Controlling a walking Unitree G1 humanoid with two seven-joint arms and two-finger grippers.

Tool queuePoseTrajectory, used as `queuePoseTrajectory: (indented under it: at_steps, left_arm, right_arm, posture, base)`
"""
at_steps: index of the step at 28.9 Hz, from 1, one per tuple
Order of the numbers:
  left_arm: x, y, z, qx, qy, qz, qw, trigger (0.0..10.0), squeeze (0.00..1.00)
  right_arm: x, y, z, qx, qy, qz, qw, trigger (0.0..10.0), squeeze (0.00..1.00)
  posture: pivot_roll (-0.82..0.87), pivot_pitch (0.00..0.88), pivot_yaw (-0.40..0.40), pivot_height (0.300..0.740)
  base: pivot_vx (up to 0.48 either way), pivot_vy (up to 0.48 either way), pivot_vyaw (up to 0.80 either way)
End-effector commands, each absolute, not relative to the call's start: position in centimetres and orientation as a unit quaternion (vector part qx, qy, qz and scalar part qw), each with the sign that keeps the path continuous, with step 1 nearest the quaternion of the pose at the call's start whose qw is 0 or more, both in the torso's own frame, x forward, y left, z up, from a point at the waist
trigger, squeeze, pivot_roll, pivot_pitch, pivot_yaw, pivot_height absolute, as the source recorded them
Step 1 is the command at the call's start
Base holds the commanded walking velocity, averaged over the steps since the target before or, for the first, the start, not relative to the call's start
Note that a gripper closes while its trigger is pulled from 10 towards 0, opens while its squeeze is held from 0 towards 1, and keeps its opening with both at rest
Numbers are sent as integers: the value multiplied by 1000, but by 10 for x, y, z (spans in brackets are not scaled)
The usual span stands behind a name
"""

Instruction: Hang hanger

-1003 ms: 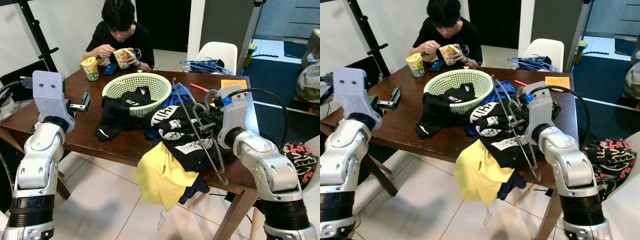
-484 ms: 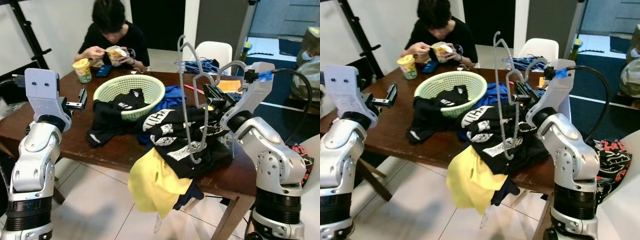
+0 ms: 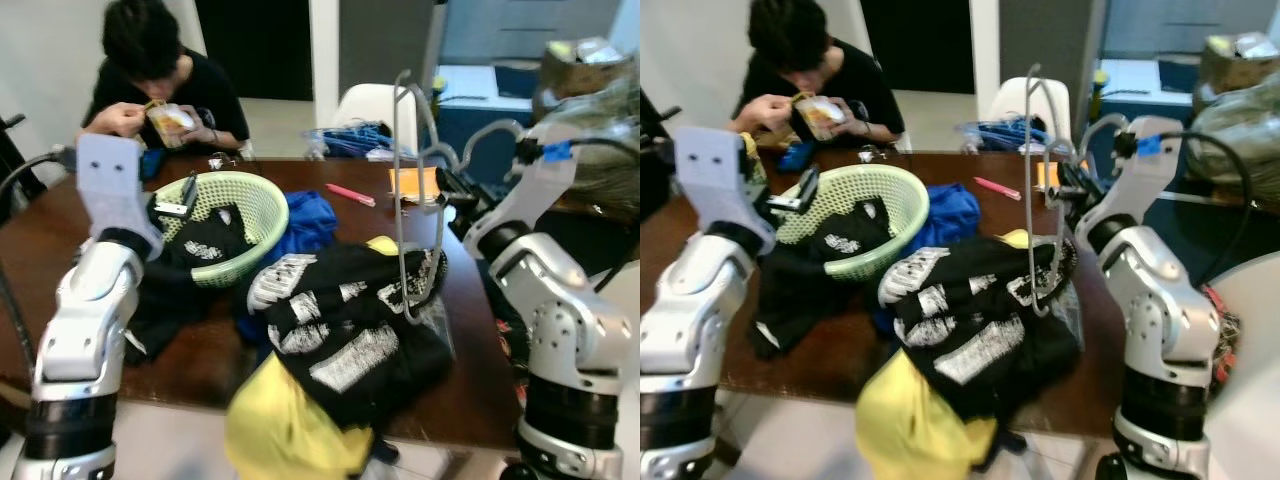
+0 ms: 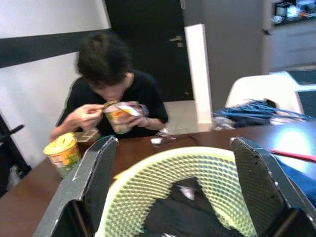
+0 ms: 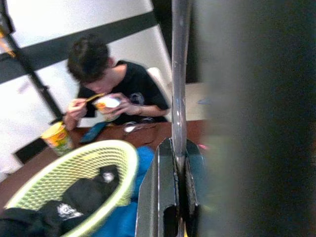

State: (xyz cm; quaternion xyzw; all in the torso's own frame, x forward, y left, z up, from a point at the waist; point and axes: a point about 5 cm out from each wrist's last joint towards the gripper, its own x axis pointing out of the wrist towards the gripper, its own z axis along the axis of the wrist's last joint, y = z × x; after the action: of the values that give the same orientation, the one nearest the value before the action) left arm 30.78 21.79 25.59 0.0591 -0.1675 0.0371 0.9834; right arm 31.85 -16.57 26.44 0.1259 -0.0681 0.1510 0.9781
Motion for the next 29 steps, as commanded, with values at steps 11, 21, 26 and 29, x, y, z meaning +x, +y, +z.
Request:
queuePoseTrajectory:
  at_steps: [11,21,26,29]
  left_arm:
    - [307,205,217,5,-70,42,997,10000,0]
    - [286,205,158,-14,104,97,990,10000,0]
    - [294,209,150,-22,124,88,988,10000,0]
    - [300,209,152,-19,122,75,989,10000,0]
  right_arm:
    - [319,-168,261,111,-60,149,981,10000,0]
    - [322,-172,250,64,-28,137,988,10000,0]
    - [316,-158,235,5,5,179,984,10000,0]
    - [315,-156,232,-2,13,187,982,10000,0]
  posture:
    - [-17,0,65,740]
    - [-11,0,63,740]
    - [-16,0,56,740]
    - [-18,0,55,740]
  base:
    - [215,0,-264]
    - [0,0,0]
    - [0,0,0]
    - [0,0,0]
